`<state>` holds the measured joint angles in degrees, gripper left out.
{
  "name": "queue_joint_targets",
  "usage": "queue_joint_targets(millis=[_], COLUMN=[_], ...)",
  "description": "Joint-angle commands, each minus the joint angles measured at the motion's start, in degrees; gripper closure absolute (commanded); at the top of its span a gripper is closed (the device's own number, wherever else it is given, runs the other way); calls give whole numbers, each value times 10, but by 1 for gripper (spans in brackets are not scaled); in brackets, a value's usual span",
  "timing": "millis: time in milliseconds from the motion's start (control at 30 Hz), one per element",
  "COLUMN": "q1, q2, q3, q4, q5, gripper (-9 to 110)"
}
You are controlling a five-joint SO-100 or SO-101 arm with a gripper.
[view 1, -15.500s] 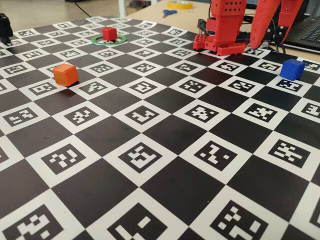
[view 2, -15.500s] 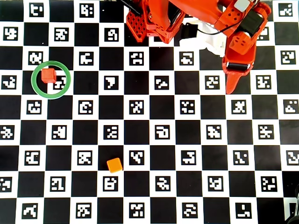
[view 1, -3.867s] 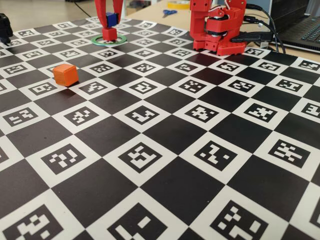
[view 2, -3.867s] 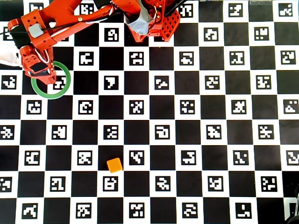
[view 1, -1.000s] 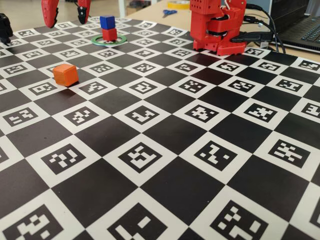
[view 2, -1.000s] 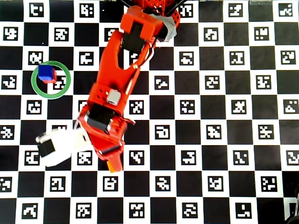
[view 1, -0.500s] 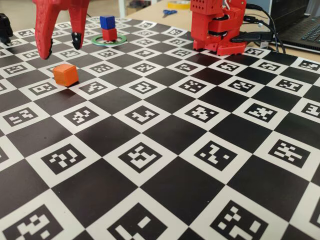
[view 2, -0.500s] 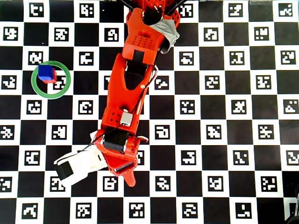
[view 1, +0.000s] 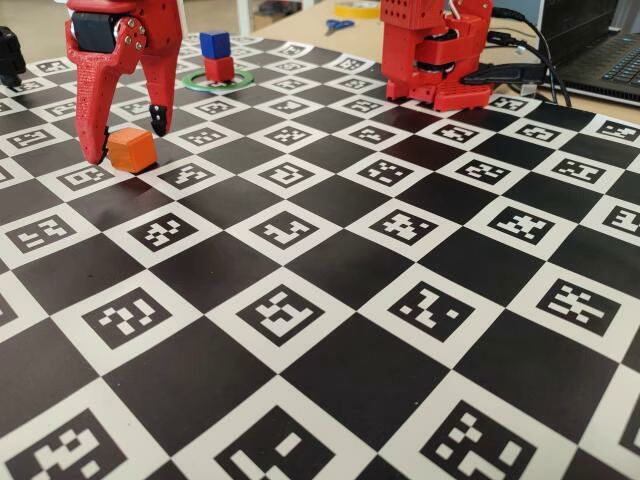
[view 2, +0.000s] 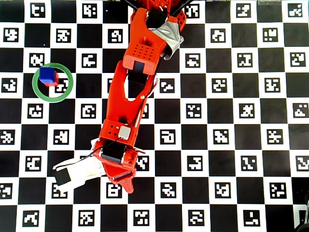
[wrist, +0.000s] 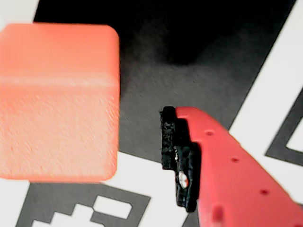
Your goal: Grab the red cube then put it in the green circle then put the blue cube on top and finally the orange cube on top
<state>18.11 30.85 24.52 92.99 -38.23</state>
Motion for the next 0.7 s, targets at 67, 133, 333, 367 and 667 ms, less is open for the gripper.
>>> queue_joint_targets(millis=[67, 133, 333, 367, 667], q1=[8, 8, 8, 8, 4], q2=[21, 20, 15, 14, 5], q3=[-51, -52, -57, -57, -54], q4=[-22, -25, -29, -30, -40], q5=[8, 8, 12, 13, 28], gripper=[53, 53, 53, 53, 56])
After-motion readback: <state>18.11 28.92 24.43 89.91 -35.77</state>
